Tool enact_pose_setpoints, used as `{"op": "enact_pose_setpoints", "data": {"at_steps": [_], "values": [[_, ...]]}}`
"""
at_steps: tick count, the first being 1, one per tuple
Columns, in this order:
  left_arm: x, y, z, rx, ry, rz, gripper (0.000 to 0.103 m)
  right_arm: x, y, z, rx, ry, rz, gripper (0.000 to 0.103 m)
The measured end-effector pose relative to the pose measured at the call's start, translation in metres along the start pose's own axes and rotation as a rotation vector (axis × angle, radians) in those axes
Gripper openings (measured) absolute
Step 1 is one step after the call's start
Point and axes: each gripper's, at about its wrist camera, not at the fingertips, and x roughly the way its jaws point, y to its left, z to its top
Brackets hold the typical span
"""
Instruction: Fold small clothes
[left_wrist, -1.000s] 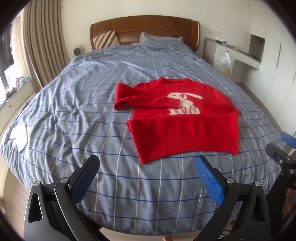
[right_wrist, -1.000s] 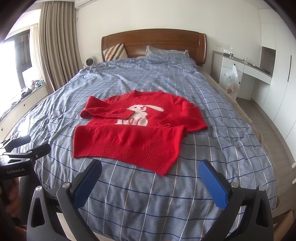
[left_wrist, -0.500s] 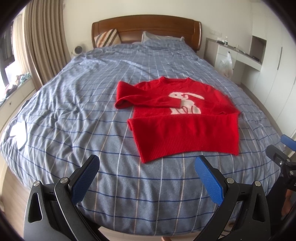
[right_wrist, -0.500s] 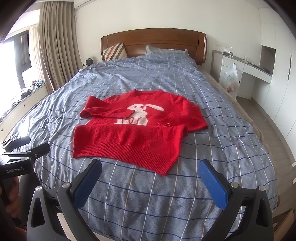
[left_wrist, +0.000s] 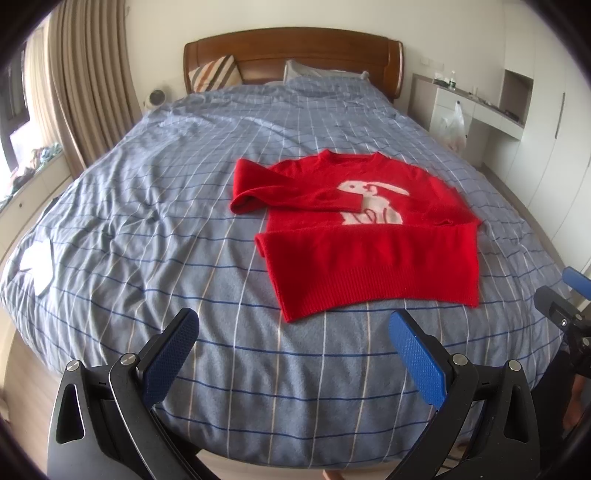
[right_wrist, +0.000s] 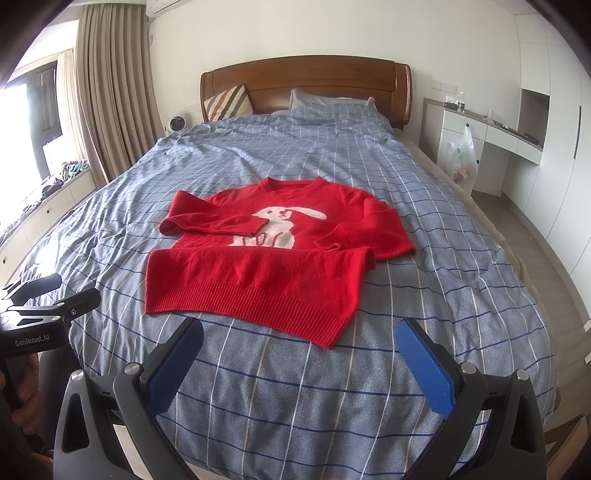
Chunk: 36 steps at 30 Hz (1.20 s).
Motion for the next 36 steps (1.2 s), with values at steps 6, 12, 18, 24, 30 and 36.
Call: {"op": "enact_pose_setpoints", "data": {"at_steps": [6, 12, 18, 24, 30, 36], "values": [[0.0001, 0.0, 0.0, 0.0, 0.002, -0.001, 0.103, -0.0001, 0.0, 0.0, 0.001, 0.0, 0.0, 0.103], [0.0, 0.0, -0.0001, 0.0, 0.0, -0.001, 0.103, -0.0002, 0.0002, 0.0001, 0.001, 0.0, 0.0, 0.103], [0.0, 0.0002, 0.0001, 0.0, 0.001, -0.001, 0.103, -0.0001, 0.0002, 0.0, 0.001, 0.0, 0.0, 0.103], [0.0, 0.0004, -0.0001, 0.0, 0.001, -0.001, 0.103, -0.0001, 0.0002, 0.0, 0.001, 0.0, 0.0, 0.103], [0.0009, 0.0019, -0.0014, -0.002, 0.004, -0.002, 0.103, 0.0, 0.0, -0.0002, 0.001, 0.0, 0.0, 0.103], [0.0011, 0.0021, -0.0017, -0.003, 0.005, -0.002, 0.103, 0.0, 0.0, -0.0003, 0.002, 0.0, 0.001, 0.103]]}}
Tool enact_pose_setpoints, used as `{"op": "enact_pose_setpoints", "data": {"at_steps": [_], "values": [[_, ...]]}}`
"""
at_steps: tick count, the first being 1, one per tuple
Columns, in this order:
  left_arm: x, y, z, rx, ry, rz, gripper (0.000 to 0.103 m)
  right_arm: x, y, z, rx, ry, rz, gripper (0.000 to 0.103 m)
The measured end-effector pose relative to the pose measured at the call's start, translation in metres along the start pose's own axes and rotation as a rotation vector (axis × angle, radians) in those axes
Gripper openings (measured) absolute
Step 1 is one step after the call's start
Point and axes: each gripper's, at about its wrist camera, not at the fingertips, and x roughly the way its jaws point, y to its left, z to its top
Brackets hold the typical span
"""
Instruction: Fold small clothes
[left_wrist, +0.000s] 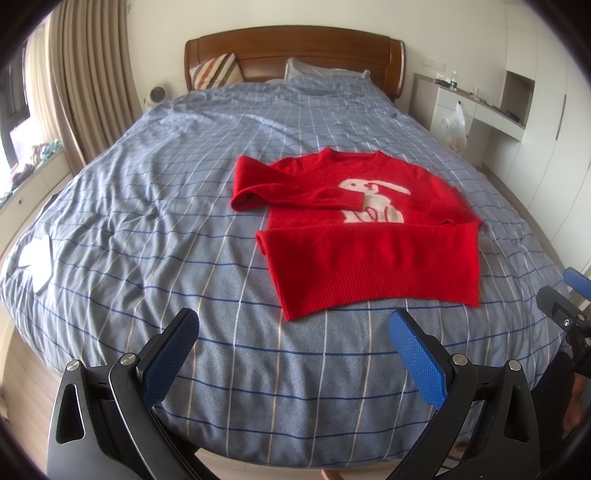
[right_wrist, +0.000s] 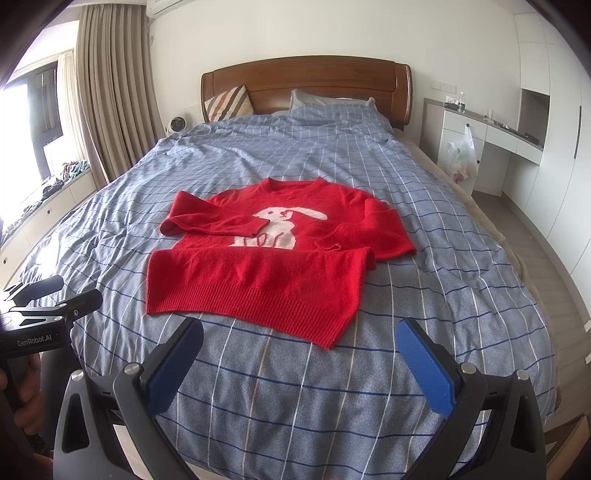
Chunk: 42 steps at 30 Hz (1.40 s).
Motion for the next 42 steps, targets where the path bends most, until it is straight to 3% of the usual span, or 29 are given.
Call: {"op": "enact_pose_setpoints", "data": {"at_steps": [42], "values": [[0.007, 0.002, -0.01, -0.003, 0.012, -0.001, 0.103, 0.0, 0.0, 0.001, 0.003, 0.005, 0.003, 0.103]]}}
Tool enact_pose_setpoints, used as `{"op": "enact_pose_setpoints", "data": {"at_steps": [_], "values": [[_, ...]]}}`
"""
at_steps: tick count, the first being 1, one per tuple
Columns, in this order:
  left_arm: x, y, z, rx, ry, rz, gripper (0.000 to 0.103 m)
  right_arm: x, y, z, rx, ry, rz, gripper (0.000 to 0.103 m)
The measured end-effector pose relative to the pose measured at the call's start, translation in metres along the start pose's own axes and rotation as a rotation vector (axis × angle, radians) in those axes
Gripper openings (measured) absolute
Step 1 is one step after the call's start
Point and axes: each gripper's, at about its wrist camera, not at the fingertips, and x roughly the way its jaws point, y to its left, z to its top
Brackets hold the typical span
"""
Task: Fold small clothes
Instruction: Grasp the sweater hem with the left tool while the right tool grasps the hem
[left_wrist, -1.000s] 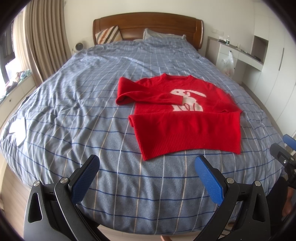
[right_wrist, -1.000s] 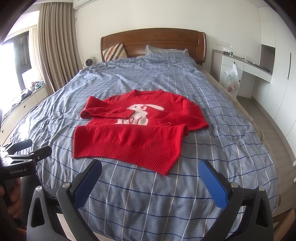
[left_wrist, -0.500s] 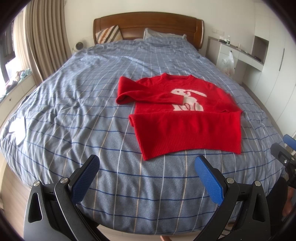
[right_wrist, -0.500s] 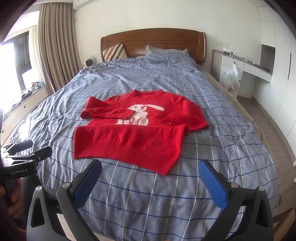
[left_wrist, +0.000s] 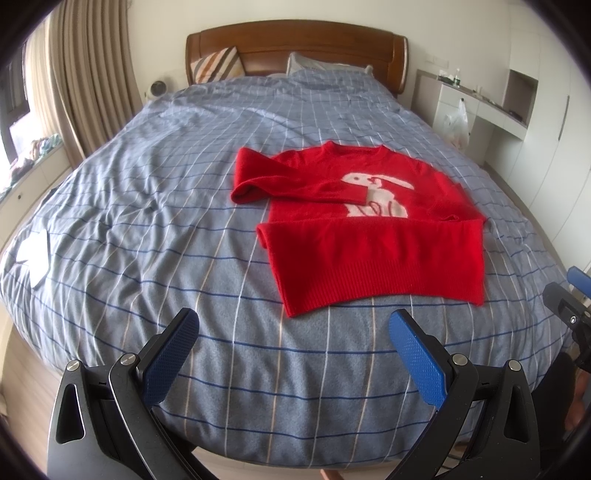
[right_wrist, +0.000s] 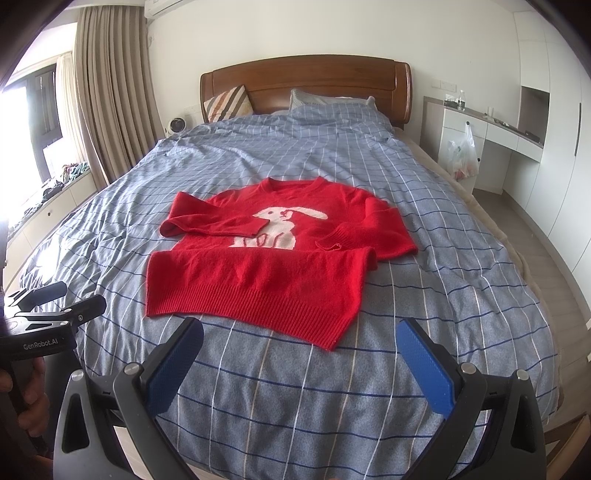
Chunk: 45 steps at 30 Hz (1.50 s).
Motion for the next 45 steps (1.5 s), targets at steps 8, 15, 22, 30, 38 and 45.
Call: {"op": "enact_pose_setpoints", "data": {"at_steps": [8, 15, 22, 30, 38, 45], "values": [[0.002, 0.0, 0.0, -0.003, 0.003, -0.002, 0.103, 0.0, 0.0, 0.0, 0.0, -0.001, 0.0, 0.103], [0.003, -0.001, 0.003, -0.006, 0.01, -0.005, 0.103, 0.0, -0.001, 0.0, 0.0, -0.002, 0.0, 0.103], [0.039, 0.044, 0.0, -0.13, 0.086, -0.04, 0.103, 0.015, -0.02, -0.003, 0.017, -0.013, -0.044, 0.103], [0.124, 0.059, 0.014, -0.201, 0.206, -0.206, 0.09, 0.106, -0.074, -0.01, 0.136, 0.132, 0.116, 0.101], [0.124, 0.038, 0.021, -0.153, 0.233, -0.302, 0.002, 0.155, -0.092, -0.021, 0.293, 0.281, 0.295, 0.004], [0.055, 0.062, -0.021, -0.092, 0.253, -0.341, 0.002, 0.093, -0.088, -0.044, 0.23, 0.358, 0.295, 0.004]]}}
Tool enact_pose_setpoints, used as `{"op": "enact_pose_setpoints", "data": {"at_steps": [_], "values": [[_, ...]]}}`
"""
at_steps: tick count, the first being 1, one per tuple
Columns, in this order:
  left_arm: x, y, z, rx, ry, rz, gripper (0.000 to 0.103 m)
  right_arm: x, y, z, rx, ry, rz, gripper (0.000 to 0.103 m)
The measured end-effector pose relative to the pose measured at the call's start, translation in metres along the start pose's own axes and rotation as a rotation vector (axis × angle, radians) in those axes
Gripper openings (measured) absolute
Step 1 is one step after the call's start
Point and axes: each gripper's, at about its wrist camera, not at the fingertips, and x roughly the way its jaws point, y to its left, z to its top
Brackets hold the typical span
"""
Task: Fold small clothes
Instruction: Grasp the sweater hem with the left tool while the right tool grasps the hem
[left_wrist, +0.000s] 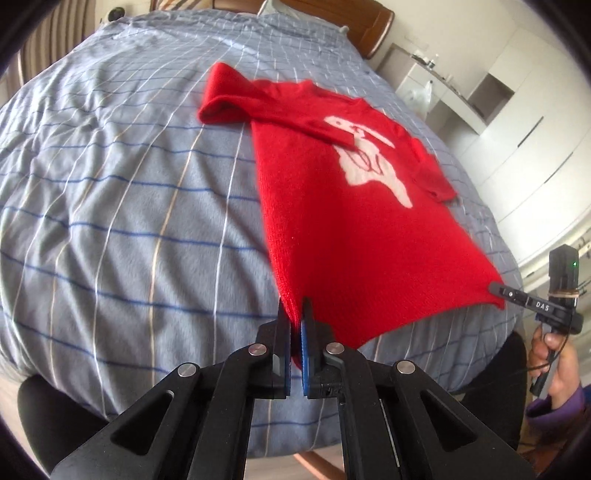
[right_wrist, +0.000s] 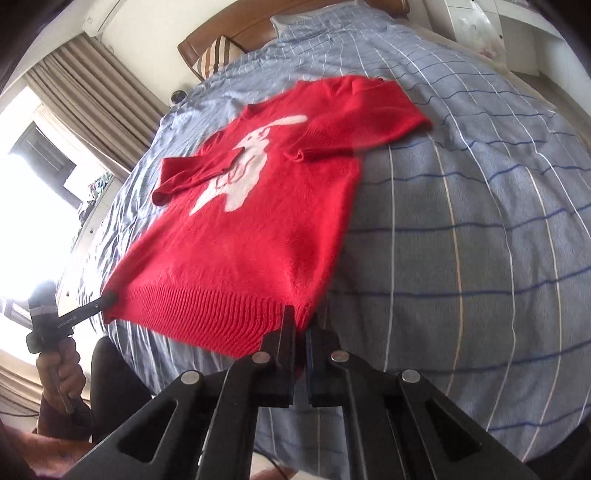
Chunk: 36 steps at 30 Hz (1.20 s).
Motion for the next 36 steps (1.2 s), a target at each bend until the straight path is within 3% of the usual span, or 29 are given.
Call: {"op": "enact_pose_setpoints", "data": {"at_steps": [4, 13, 36], "values": [[0.021, 0.001, -0.016, -0.003, 0.063, 0.054, 0.001, 0.019, 0.0, -0.017, -0.002, 0.065, -0.06, 0.004], [0.046, 0.002, -0.028, 0.038, 0.069, 0.147, 0.002, 0.036, -0.013, -0.019, -0.002, 0.086, -0.111, 0.003], [0.055, 0.006, -0.033, 0.023, 0.043, 0.142, 0.003, 0.043, -0.022, -0.028, 0.027, 0.056, -0.088, 0.003]]}}
